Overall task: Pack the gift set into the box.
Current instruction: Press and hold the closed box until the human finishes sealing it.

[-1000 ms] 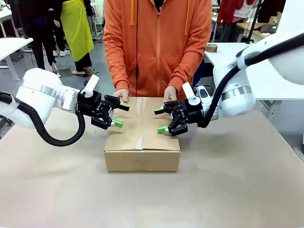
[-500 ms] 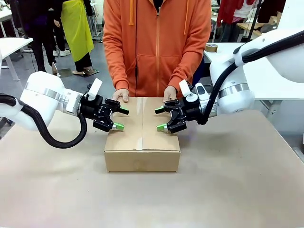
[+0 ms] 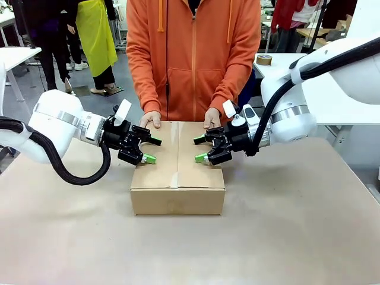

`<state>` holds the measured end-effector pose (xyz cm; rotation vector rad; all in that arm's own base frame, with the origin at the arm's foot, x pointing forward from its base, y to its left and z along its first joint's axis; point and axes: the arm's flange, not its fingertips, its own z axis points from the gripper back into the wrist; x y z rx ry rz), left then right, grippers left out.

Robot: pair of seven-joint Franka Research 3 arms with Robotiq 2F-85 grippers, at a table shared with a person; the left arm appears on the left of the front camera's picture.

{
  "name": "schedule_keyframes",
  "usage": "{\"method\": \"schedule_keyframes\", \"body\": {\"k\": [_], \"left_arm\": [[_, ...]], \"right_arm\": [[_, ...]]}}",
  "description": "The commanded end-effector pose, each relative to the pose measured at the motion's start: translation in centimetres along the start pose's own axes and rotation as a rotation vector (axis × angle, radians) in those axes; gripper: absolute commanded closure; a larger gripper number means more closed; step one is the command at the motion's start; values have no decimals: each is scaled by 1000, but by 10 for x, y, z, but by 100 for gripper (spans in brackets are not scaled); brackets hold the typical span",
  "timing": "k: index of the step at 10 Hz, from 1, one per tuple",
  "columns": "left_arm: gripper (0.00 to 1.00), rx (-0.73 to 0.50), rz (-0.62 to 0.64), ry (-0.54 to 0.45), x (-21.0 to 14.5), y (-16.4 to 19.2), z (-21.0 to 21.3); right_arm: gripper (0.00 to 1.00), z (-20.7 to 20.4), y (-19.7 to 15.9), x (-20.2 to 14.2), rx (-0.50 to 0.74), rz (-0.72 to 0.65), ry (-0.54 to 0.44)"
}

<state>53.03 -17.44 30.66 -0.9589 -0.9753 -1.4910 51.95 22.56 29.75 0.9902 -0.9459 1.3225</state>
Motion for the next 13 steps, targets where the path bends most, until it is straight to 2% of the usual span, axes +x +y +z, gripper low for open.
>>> {"method": "schedule_keyframes", "body": {"k": [1, 13], "left_arm": [[0, 2, -22, -10, -2, -2, 1], [0, 2, -22, -10, -2, -2, 1]], "right_arm": [[0, 0, 1, 0, -1, 27, 3], [0, 0, 1, 0, -1, 27, 3]]}}
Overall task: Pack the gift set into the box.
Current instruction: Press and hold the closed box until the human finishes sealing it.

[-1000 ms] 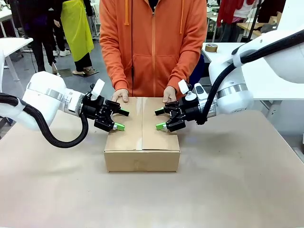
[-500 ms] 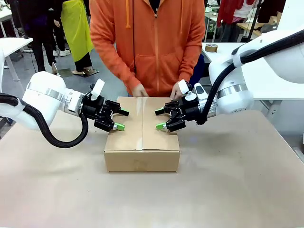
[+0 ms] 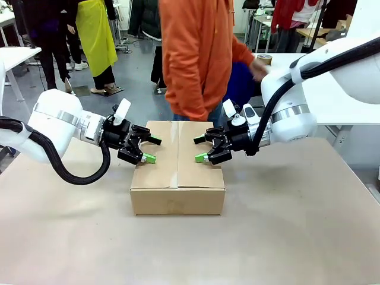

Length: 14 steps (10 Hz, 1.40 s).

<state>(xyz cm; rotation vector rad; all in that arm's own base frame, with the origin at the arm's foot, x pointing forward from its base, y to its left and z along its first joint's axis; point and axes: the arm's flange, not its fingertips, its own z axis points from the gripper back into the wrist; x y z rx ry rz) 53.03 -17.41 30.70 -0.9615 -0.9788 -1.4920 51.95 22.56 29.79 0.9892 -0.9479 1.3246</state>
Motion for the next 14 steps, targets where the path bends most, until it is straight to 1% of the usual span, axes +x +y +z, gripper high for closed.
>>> {"method": "schedule_keyframes", "body": {"k": [1, 14], "left_arm": [[0, 3, -20, -6, -2, -2, 0], [0, 3, -20, -6, -2, -2, 0]], "right_arm": [[0, 0, 1, 0, -1, 24, 3], [0, 0, 1, 0, -1, 24, 3]]}}
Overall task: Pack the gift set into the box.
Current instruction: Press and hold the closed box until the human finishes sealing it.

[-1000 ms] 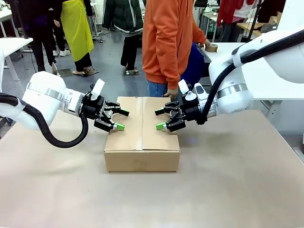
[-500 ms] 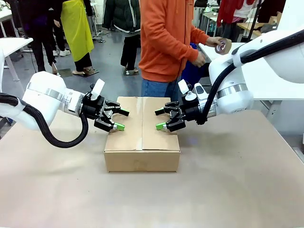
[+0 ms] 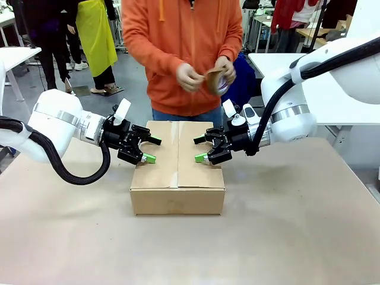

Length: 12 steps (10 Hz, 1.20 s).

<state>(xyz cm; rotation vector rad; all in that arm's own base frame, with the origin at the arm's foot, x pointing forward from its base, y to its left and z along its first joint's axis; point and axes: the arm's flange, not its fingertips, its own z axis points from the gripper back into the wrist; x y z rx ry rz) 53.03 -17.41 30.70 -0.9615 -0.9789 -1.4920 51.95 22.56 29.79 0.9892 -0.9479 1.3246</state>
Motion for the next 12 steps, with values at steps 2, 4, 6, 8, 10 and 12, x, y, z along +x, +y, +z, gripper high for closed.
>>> {"method": "schedule_keyframes", "body": {"k": [2, 4, 6, 8, 10, 12], "left_arm": [[0, 3, -20, -6, -2, -2, 0], [0, 3, -20, -6, -2, -2, 0], [0, 3, -20, -6, -2, -2, 0], [0, 3, -20, -6, -2, -2, 0], [0, 3, -20, -6, -2, -2, 0], [0, 3, -20, -6, -2, -2, 0]], "right_arm": [[0, 0, 1, -1, -1, 24, 3], [0, 0, 1, -1, -1, 24, 3], [0, 0, 1, -1, -1, 24, 3], [0, 0, 1, -1, -1, 24, 3], [0, 0, 1, -1, -1, 24, 3], [0, 0, 1, -1, -1, 24, 3]]}}
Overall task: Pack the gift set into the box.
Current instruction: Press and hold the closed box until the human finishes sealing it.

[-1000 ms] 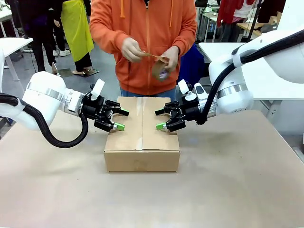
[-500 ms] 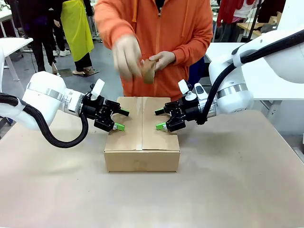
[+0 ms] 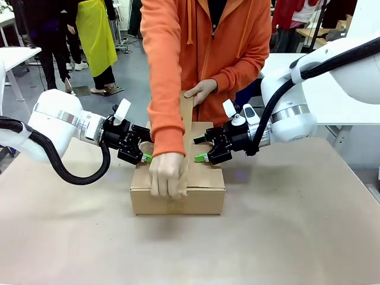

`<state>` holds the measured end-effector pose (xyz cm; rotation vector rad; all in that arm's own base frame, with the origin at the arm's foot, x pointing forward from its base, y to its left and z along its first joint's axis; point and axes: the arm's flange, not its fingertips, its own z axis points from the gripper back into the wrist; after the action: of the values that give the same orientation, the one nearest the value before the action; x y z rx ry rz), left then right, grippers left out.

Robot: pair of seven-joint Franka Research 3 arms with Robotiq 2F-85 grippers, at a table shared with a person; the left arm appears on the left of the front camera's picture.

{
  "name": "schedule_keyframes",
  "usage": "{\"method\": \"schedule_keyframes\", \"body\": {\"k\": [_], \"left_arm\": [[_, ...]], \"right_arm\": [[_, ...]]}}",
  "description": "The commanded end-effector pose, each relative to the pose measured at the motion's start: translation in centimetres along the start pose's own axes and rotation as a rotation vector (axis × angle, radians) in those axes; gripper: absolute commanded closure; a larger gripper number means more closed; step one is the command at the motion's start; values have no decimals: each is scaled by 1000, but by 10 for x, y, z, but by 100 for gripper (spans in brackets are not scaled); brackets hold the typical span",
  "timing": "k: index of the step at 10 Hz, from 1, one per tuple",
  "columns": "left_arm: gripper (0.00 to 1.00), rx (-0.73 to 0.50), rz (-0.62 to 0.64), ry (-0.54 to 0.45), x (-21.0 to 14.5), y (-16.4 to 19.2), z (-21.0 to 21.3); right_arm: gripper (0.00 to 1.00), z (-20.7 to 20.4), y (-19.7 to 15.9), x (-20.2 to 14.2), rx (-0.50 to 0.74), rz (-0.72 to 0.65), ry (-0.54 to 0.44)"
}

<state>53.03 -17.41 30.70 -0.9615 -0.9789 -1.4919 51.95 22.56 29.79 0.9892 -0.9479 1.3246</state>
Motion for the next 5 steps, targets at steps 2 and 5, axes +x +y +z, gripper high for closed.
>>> {"method": "schedule_keyframes", "body": {"k": [2, 5], "left_arm": [[0, 3, -20, -6, -2, -2, 0], [0, 3, -20, -6, -2, -2, 0]], "right_arm": [[0, 0, 1, -1, -1, 24, 3], [0, 0, 1, -1, -1, 24, 3]]}}
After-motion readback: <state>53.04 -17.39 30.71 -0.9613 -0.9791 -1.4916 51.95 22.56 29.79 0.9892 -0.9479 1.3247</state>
